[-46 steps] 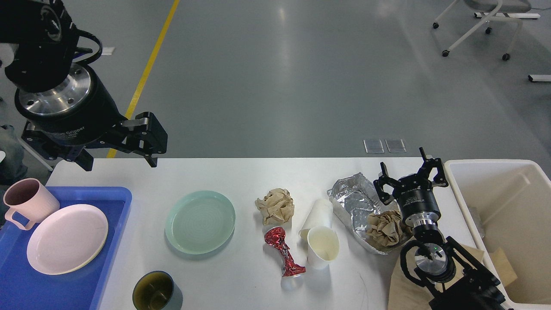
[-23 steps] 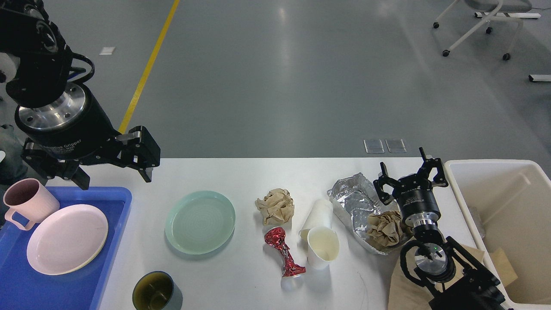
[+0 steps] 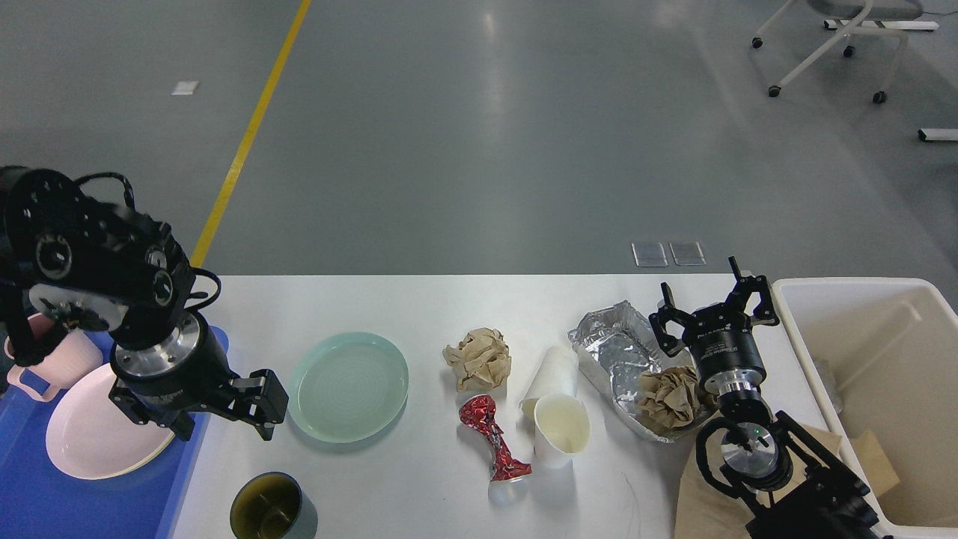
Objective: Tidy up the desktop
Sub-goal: 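Raise the left gripper and move it down toward the dark green cup, then grasp the dark green cup with the left gripper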
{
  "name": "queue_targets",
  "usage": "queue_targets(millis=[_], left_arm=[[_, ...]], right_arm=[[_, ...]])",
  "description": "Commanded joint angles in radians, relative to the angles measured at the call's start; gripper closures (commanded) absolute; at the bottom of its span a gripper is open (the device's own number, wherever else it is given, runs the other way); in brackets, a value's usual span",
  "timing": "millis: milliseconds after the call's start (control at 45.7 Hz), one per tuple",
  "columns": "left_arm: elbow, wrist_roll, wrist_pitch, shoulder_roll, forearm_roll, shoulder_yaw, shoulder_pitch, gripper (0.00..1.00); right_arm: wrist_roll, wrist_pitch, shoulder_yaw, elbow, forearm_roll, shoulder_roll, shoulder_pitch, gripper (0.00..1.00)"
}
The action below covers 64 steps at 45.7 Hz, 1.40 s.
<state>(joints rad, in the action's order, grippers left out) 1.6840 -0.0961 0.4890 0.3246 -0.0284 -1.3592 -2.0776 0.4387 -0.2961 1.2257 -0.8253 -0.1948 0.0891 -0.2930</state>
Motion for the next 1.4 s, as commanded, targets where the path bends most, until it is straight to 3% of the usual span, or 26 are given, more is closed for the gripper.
queue_targets(millis=[0, 241, 460, 832, 963, 1029, 1116, 1379], left_arm=[[-0.007, 0.001, -0.113, 0.028, -0.073, 0.018, 0.135, 0.13], [-0.043, -0.001, -0.179, 0.030, -0.149, 0.077, 0.327, 0.14], [-0.122, -0.002, -0.302, -0.001, -0.160, 0.084, 0.465, 0.15], [-0.193, -0.002, -0.308, -0.035, -0.162, 0.118, 0.559, 0.34], [-0.198, -0.013, -0.306, -0.032, -0.159, 0.127, 0.573, 0.65], [-0.198, -0.017, -0.305, -0.027, -0.151, 0.126, 0.573, 0.86], [-0.204, -0.016, -0.303, -0.022, -0.142, 0.118, 0.571, 0.99], [-0.208, -0.017, -0.299, -0.019, -0.140, 0.114, 0.570, 1.00]], right_arm=[[0.000, 0.000, 0.000, 0.000, 0.000, 0.000, 0.000, 0.00], [0.000, 0.000, 0.000, 0.000, 0.000, 0.000, 0.000, 0.00], [0.000, 0.000, 0.000, 0.000, 0.000, 0.000, 0.000, 0.00], [0.000, 0.000, 0.000, 0.000, 0.000, 0.000, 0.000, 0.00], [0.000, 0.000, 0.000, 0.000, 0.000, 0.000, 0.000, 0.00], [0.000, 0.000, 0.000, 0.000, 0.000, 0.000, 0.000, 0.00], [0.000, 0.000, 0.000, 0.000, 0.000, 0.000, 0.000, 0.00], [0.000, 0.000, 0.000, 0.000, 0.000, 0.000, 0.000, 0.00]])
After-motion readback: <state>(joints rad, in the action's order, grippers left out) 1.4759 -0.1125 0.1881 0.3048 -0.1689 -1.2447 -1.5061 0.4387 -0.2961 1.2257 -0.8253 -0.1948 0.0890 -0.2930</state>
